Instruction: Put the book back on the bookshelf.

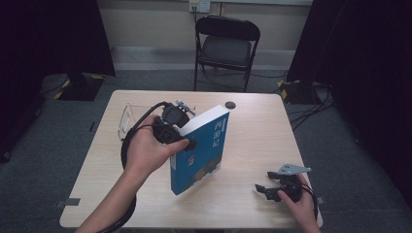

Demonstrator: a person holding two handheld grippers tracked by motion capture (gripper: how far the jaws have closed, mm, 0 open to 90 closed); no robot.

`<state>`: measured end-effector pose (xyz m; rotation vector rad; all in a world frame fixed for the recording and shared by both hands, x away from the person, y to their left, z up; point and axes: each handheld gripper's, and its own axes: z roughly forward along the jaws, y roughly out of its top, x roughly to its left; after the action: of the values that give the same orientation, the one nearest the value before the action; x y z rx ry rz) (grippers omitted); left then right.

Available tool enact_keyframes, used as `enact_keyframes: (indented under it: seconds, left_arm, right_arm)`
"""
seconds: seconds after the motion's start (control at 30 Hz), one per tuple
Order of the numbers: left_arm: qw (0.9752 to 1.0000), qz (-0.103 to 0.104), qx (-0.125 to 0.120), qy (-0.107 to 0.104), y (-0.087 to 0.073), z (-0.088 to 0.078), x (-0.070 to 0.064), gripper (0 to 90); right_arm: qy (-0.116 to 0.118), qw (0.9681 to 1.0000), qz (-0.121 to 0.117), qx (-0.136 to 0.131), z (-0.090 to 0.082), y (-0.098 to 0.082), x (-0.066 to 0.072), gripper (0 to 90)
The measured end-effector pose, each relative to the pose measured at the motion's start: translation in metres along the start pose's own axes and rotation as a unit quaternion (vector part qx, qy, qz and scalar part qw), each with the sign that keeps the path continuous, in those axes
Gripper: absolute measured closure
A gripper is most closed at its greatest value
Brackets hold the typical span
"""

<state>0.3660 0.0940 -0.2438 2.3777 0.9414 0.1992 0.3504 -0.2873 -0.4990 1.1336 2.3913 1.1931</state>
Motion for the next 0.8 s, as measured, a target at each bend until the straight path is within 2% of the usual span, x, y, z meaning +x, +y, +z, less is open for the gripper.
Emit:
enact_keyframes:
  seconds: [0.07, 0.47, 0.7, 0.8]
  left_arm:
    - [1.0000, 0.002, 0.003, 0.005, -0.001, -0.005, 0.000, 62.6]
    - [0.9998, -0.014, 0.007, 0.014, -0.013, -0.026, 0.012, 62.6]
    - [0.9996, -0.022, 0.001, 0.019, -0.020, -0.036, 0.018, 62.6]
    - [0.9993, -0.024, 0.005, 0.028, -0.022, -0.039, 0.020, 62.6]
  right_arm:
    - [-0.001, 1.0000, 0.000, 0.000, 0.000, 0.000, 0.000, 19.7]
    - [-0.008, 0.9999, -0.010, 0.003, 0.001, 0.000, 0.002, 19.6]
    - [-0.027, 0.9987, -0.041, 0.013, 0.003, 0.000, 0.008, 19.9]
    - [-0.033, 0.9980, -0.052, 0.016, 0.004, 0.001, 0.010, 19.6]
